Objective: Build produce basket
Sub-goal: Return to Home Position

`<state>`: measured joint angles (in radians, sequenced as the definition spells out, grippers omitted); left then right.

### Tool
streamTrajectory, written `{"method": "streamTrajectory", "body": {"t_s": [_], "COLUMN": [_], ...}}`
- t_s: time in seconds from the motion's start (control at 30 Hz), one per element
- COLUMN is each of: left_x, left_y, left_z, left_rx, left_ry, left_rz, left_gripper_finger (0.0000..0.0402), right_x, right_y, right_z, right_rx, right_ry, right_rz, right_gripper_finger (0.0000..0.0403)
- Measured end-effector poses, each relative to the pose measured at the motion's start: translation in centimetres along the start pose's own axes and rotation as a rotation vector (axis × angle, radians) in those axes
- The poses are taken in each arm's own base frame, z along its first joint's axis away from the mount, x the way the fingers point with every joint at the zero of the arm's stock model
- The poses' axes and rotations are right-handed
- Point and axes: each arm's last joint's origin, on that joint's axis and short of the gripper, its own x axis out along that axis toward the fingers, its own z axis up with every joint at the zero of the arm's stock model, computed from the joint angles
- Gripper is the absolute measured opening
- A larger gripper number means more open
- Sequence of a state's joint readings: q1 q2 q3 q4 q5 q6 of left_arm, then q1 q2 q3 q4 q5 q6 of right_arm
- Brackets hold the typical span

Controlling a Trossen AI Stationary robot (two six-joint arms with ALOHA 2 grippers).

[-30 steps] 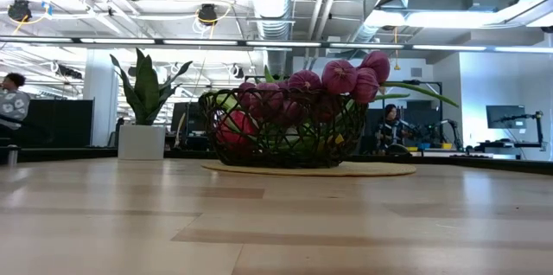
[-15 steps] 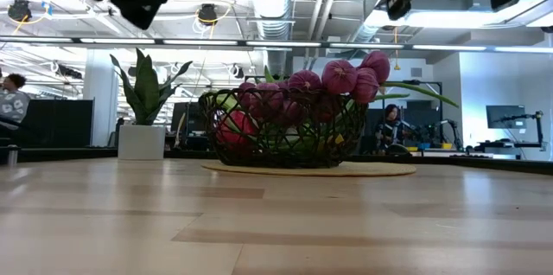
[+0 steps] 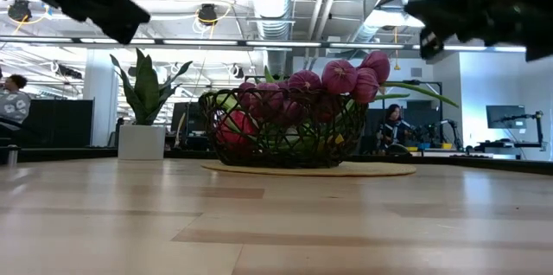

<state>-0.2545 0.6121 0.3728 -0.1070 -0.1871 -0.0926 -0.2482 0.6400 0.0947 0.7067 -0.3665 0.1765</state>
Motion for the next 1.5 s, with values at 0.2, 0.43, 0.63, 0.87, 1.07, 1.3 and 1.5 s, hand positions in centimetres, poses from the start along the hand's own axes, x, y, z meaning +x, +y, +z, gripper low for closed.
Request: {"method": "streamTrajectory", "body": {"t_s": [0.2, 0.43, 0.63, 0.87, 1.07, 1.3, 1.5], "left_x": [0.7, 1.2, 0.9, -0.1, -1.0, -2.5, -2.4], "left_y": [1.0, 2.0, 2.0, 2.0, 2.1, 2.1, 2.2], "left_z": [-1.7, -3.8, -4.0, -3.4, -3.6, -3.7, -6.8], "left_rx": [-0.027, -0.079, -0.104, -0.063, -0.048, -0.007, -0.054], "left_ry": [-0.008, 0.024, 0.01, -0.065, -0.061, -0.11, -0.171], "left_rz": [0.029, 0.061, 0.041, 0.025, 0.017, 0.015, 0.006], "left_gripper_finger": [0.0, 0.0, 0.0, 0.0, 0.0, 0.0, 0.0], "right_x": [-1.5, -2.0, -2.7, -3.7, -4.5, -4.5, -4.5], "right_y": [-0.6, -0.2, 1.1, 2.1, 2.4, 2.4, 2.4], "right_z": [-2.0, -1.3, -0.7, -1.2, -2.1, -2.4, -2.3], "right_rx": [0.049, 0.002, -0.055, -0.066, -0.031, -0.037, -0.012], "right_ry": [0.026, -0.018, -0.063, -0.02, 0.044, 0.068, 0.061], "right_rz": [-0.057, -0.019, 0.065, 0.08, 0.047, -0.005, -0.013], "right_gripper_finger": [0.0001, 0.0002, 0.0002, 0.0002, 0.0003, 0.0004, 0.0004]}}
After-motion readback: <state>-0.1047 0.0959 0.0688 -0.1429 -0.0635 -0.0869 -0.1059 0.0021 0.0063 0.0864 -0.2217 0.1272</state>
